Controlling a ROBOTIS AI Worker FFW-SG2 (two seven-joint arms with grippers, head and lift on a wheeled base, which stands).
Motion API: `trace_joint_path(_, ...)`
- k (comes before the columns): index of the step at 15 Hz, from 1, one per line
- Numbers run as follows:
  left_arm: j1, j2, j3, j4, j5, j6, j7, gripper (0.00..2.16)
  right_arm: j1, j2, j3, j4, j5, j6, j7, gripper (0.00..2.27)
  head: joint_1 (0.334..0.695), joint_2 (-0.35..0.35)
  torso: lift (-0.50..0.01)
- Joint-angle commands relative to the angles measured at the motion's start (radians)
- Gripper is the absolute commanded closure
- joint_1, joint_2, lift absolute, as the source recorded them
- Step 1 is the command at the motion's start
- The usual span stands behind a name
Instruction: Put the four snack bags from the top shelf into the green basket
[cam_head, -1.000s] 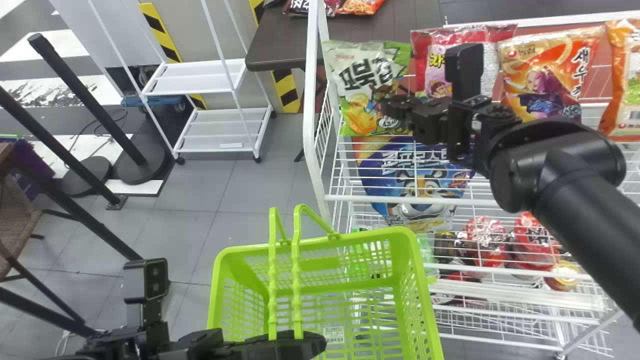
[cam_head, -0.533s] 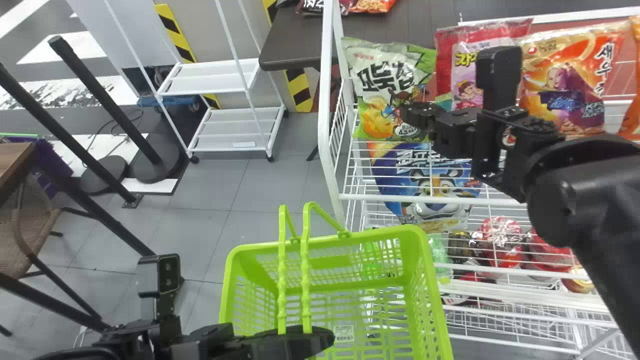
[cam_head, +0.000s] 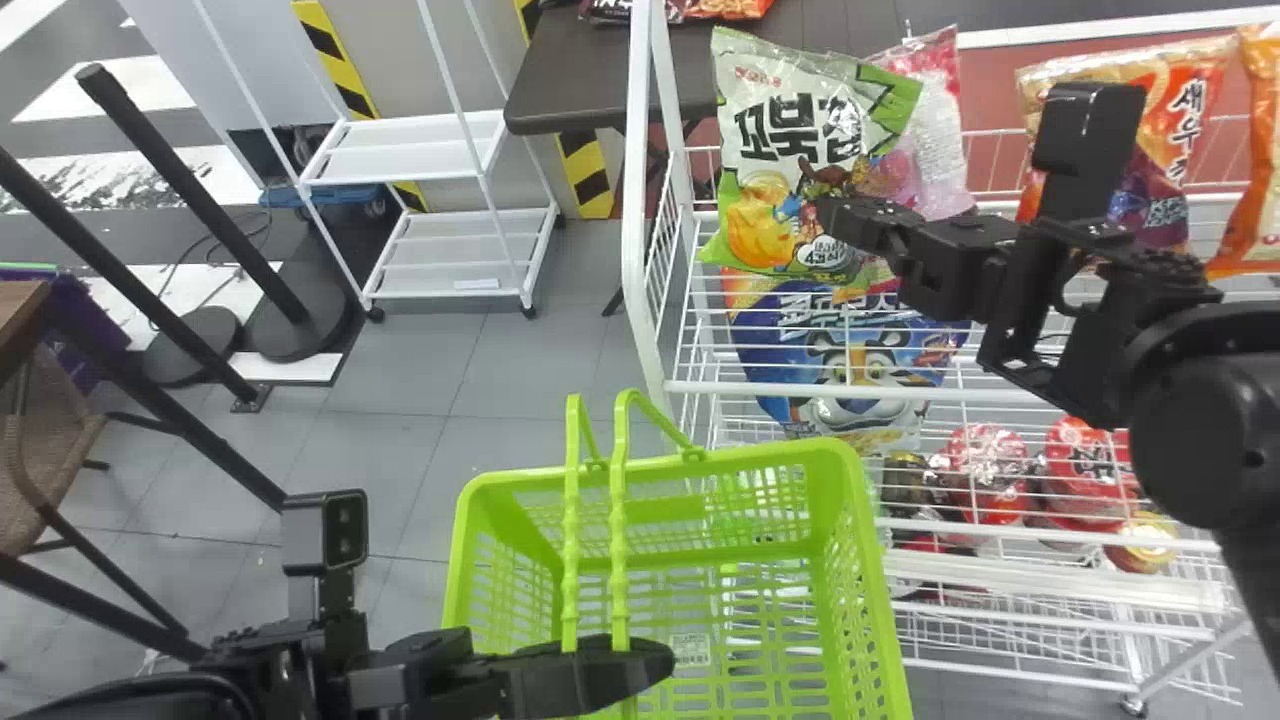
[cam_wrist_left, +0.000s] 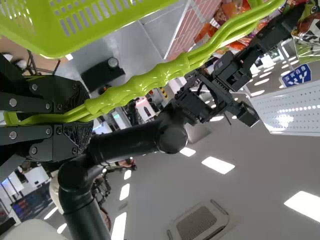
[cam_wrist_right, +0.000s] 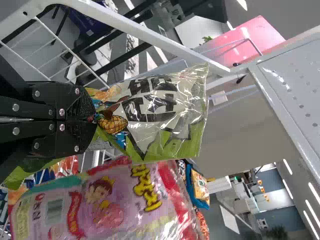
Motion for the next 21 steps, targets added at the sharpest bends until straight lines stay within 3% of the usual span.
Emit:
trace_joint_path(1,0.003,0.000,0.002,0.000,0.000,0.000,-0.010,2.15,0.028,0.000,-0.018,-0.023,-0.035,0.082,-0.001,2.24,0.695,0.215,0.000)
trace_joint_path(7,-0.018,-0.002,-0.009,0.015,-0.014,0.000,-0.010,2.15,0.230,-0.005,-0.159,-0.423,-0.037,0.416,-0.010,2.24,0.695,0.193,0.000)
trace_joint_path(12,-0.030,-0.003,-0.015,0.025,-0.018,0.000,-0.010,2.15,0.385,-0.009,-0.198,-0.666,-0.133,0.677,-0.002,2.24,0.695,0.170,0.000)
trace_joint_path(17,-0.033,-0.011,-0.017,0.025,-0.020,0.003,-0.010,2.15,0.434,-0.009,-0.189,-0.763,-0.227,0.929,-0.010,2.24,0.695,0.264,0.000)
trace_joint_path(21,-0.046,-0.012,-0.044,0.020,-0.021,0.015,-0.010,2.15,0.431,-0.009,-0.067,-0.718,-0.175,0.946,-0.022,2.24,0.695,0.314,0.000)
